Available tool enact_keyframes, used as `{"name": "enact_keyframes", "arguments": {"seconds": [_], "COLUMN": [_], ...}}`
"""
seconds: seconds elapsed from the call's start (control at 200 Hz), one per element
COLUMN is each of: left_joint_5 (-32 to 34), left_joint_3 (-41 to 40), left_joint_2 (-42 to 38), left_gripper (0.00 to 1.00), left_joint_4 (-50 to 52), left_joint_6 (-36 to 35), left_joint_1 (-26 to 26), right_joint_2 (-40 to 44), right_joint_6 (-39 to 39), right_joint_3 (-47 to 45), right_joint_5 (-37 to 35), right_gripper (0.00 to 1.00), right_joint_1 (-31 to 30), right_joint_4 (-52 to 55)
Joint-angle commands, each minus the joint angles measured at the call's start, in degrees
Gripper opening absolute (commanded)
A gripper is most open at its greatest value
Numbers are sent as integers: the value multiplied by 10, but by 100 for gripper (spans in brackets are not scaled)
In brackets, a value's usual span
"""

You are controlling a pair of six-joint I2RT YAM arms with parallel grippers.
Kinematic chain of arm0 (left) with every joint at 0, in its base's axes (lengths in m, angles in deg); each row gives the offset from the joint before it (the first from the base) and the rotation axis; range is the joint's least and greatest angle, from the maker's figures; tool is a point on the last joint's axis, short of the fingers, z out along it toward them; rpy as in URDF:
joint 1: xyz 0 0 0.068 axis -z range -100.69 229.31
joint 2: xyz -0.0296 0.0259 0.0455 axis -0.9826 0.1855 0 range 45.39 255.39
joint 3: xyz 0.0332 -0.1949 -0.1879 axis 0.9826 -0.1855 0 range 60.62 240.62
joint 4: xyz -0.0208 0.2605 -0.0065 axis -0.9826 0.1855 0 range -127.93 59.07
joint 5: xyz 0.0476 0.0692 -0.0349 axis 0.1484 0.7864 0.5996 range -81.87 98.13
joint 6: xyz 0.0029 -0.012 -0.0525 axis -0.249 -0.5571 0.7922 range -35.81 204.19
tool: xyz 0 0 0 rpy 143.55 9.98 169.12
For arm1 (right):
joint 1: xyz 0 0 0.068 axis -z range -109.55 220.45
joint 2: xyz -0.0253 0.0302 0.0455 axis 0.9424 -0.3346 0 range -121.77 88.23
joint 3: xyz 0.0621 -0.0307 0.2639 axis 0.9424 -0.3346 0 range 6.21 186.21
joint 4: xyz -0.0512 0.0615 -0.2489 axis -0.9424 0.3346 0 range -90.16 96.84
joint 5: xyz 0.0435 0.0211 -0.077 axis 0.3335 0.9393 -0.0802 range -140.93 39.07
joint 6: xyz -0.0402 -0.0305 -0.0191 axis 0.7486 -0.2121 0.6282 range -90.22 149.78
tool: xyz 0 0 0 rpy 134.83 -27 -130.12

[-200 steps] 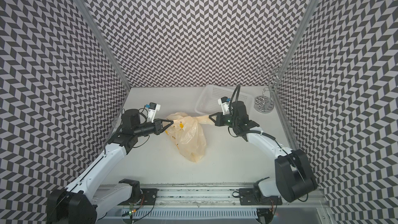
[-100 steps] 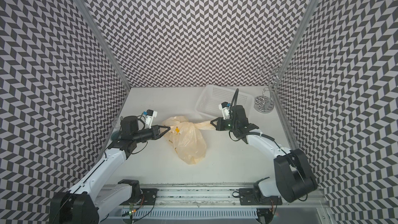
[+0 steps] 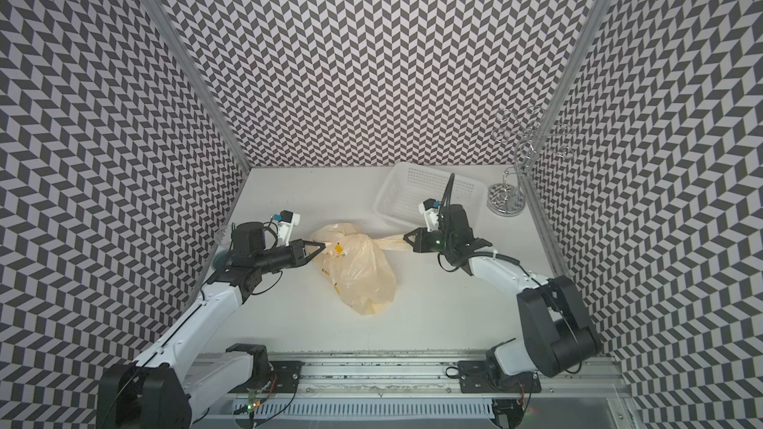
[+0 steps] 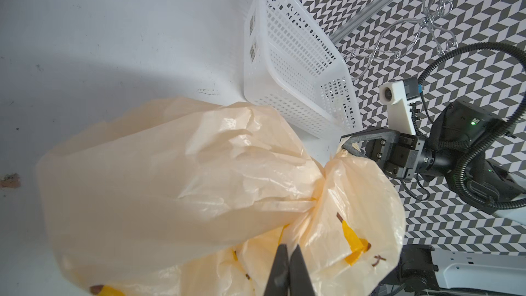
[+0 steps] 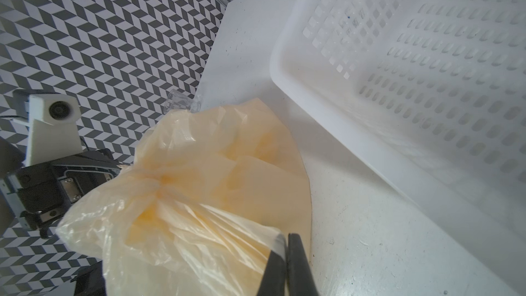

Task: Place the peach into a plastic bag & tie a knot
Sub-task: Tie the plastic bag at the center of the board.

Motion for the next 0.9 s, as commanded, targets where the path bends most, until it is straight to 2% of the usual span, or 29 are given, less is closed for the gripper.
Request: {"name": "enact_keyframes", "arguments": {"seconds": [0.0,0.04,0.125,0.21,0.33,0.456,0.596,0.716,0.806,0.891], "left_joint_5": [22,-10,-22,-25,-58,-64,-28,-14,10,26], "left_joint_3": [9,12,10,12,6,30,91,126,141,151], "left_joint_2": [-6,-3,-8,-3,6,20,44,87,109,126], "left_gripper": [0,0,9,28,45,47,53,53,48,39], "left_joint_4": [-59,-78,-96,-100,-151,-150,-96,-53,-28,-6], "left_joint_6": [15,30,52,55,95,86,48,19,3,-11], "left_joint_1": [-49,-39,-44,-49,-48,-28,49,102,129,131], "right_joint_2": [0,4,7,6,5,10,15,17,18,18], "right_joint_6": [35,38,35,32,33,29,25,22,21,21], "right_joint_3": [-2,8,17,16,20,21,22,24,21,20], "right_joint_5": [-186,-174,-154,-138,-131,-129,-124,-121,-121,-119], "right_gripper": [0,0,0,0,0,0,0,0,0,0], "right_joint_1": [38,28,22,21,15,12,7,3,2,2], "right_joint_4": [65,68,64,55,55,51,49,46,44,42]}}
